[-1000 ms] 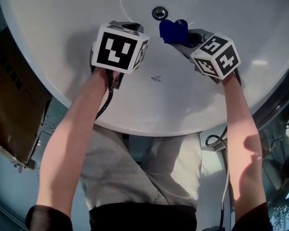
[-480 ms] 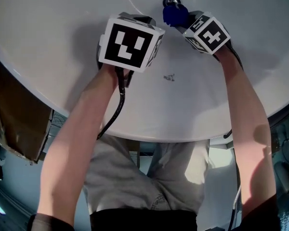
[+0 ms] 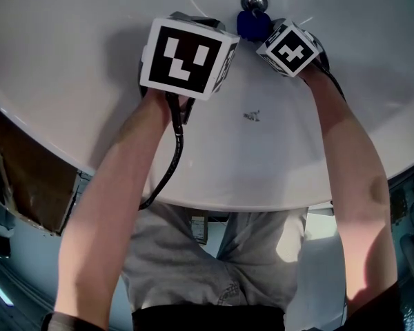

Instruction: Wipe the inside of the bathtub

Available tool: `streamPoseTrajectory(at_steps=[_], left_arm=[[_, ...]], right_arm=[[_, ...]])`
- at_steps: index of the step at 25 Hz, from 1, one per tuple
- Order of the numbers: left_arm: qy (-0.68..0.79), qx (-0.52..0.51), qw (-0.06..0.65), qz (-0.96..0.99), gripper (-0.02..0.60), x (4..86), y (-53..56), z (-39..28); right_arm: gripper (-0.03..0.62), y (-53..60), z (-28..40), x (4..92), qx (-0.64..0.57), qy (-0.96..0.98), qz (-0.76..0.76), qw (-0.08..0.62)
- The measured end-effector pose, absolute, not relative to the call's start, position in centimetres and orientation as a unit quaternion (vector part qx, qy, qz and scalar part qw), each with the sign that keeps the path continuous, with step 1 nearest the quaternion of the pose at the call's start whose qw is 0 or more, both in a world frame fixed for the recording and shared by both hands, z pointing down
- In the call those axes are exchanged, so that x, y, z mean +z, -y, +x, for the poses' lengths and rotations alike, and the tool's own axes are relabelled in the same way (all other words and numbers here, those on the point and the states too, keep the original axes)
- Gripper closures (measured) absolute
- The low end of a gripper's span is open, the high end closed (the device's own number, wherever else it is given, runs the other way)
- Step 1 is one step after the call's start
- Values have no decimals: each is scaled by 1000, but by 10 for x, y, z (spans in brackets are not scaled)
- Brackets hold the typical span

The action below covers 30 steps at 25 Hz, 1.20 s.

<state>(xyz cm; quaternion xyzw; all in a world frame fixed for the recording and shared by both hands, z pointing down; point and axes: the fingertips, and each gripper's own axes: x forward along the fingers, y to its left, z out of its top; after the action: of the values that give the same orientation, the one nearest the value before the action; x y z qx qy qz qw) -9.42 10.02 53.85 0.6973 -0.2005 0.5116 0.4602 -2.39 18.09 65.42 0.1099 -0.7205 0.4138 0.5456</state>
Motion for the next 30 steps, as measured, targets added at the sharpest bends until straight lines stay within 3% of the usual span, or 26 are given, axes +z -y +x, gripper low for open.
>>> streamPoseTrajectory(at_steps=[10, 30], left_arm=[[194, 517, 457, 697, 578, 534, -99, -91], [183, 538, 441, 694, 578, 504, -103, -99]], right_arm=[[497, -189, -32, 663, 404, 712, 85, 568], [497, -226, -78, 576, 407, 757, -15, 510]])
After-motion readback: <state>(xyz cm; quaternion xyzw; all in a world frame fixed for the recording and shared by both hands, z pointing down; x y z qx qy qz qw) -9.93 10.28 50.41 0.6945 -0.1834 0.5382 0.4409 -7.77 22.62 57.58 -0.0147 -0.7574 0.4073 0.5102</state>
